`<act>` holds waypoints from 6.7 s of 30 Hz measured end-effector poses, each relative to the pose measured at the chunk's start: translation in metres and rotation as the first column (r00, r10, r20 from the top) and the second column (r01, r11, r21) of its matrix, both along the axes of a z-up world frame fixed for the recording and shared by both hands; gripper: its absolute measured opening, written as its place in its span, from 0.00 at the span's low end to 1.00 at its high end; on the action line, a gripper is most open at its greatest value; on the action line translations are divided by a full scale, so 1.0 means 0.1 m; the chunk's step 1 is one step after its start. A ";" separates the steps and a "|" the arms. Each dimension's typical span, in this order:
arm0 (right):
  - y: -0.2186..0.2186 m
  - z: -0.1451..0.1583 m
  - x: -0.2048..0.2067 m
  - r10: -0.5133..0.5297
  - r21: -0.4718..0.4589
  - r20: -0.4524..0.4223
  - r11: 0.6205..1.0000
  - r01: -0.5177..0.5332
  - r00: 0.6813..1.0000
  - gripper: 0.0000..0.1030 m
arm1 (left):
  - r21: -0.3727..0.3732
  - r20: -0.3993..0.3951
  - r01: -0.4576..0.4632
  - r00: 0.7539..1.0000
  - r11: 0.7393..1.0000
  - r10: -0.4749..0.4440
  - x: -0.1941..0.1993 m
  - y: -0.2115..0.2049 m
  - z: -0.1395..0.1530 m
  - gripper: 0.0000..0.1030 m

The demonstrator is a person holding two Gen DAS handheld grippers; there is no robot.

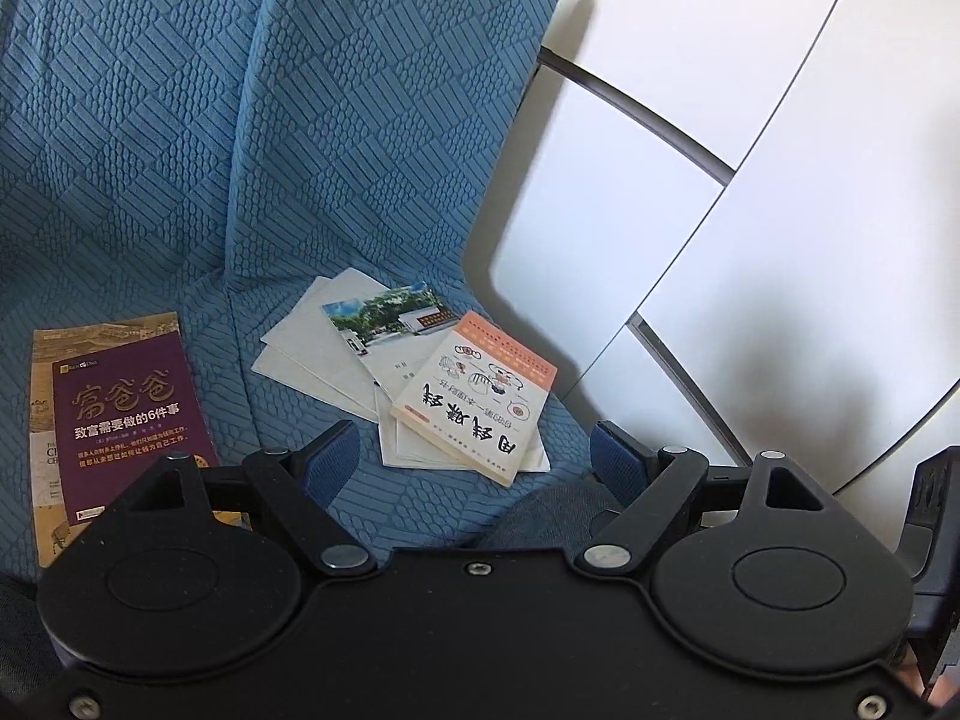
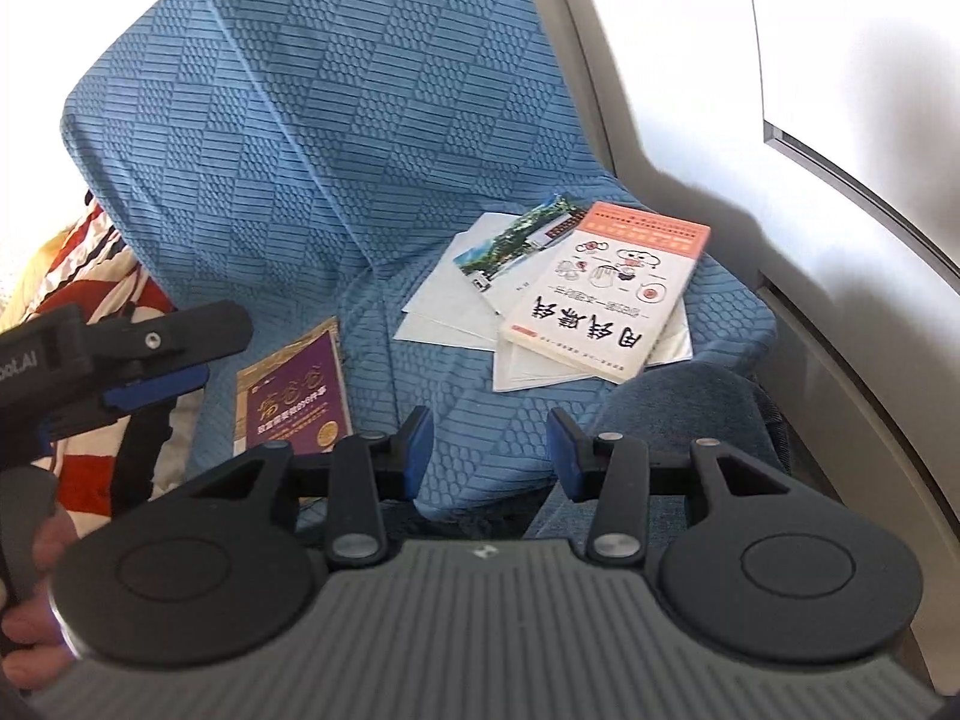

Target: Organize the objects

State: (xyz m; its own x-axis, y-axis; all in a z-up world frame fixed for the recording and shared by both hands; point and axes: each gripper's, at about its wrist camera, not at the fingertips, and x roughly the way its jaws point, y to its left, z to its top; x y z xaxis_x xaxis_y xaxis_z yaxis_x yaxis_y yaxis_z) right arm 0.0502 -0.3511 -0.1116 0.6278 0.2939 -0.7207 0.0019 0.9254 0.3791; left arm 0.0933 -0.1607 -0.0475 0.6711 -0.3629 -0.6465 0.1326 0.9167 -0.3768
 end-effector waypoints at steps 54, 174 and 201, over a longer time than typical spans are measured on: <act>-0.87 -1.84 1.02 -0.191 0.335 -0.165 0.912 0.237 0.968 0.55 | -0.168 -0.270 -0.083 0.962 0.982 0.035 1.82 -0.05 -1.94 0.72; -0.84 -2.16 1.78 -0.140 0.636 -0.133 0.747 0.192 0.981 0.39 | -0.140 -0.376 -0.255 0.908 0.957 0.186 2.14 -0.06 -2.49 0.30; -0.80 -1.81 1.60 -0.060 0.631 -0.148 0.763 0.141 0.987 0.21 | -0.704 -0.515 -0.425 0.857 0.569 0.003 1.70 0.43 -2.78 0.71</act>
State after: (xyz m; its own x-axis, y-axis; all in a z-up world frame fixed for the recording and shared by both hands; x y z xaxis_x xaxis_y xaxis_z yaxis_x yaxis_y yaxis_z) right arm 0.2104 -0.4306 -0.2925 0.6069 0.6505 -0.4566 0.1612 0.4617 0.8722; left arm 0.2635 -0.1178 -0.3258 0.5412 -0.7361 -0.4066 -0.3859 0.2122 -0.8978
